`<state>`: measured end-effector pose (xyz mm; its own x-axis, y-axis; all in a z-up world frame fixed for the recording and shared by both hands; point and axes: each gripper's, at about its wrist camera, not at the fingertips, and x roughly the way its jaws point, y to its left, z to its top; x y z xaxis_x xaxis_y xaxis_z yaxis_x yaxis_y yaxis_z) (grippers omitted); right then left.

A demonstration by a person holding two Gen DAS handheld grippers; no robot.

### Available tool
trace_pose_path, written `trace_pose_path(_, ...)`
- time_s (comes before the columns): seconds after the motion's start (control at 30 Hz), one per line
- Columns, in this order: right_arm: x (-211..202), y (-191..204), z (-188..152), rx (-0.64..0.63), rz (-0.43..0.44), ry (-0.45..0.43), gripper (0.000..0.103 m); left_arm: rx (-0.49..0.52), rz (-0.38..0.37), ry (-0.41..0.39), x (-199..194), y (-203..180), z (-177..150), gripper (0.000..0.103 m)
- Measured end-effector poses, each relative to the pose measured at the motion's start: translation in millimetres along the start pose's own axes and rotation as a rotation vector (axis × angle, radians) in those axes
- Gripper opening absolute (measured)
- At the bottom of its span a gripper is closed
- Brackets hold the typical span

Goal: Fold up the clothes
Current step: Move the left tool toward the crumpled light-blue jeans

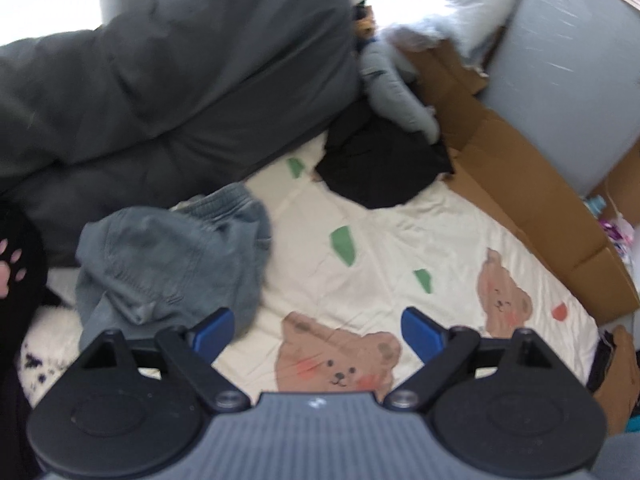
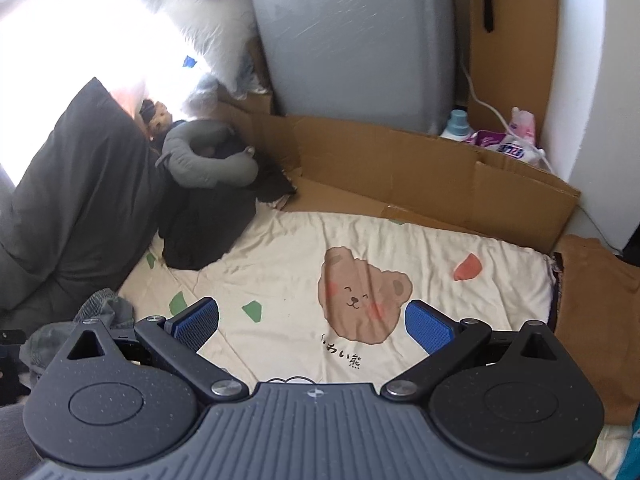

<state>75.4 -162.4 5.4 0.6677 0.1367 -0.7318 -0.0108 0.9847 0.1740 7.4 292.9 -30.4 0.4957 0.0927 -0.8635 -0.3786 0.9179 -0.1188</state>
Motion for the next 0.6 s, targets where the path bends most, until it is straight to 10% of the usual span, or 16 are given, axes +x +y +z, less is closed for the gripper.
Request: trace_pose_path(0.6, 114, 37, -21, -0.008, 0.141, 0.147, 0.102, -0.127, 0.202, 0.034, 44, 96, -4, 0.101)
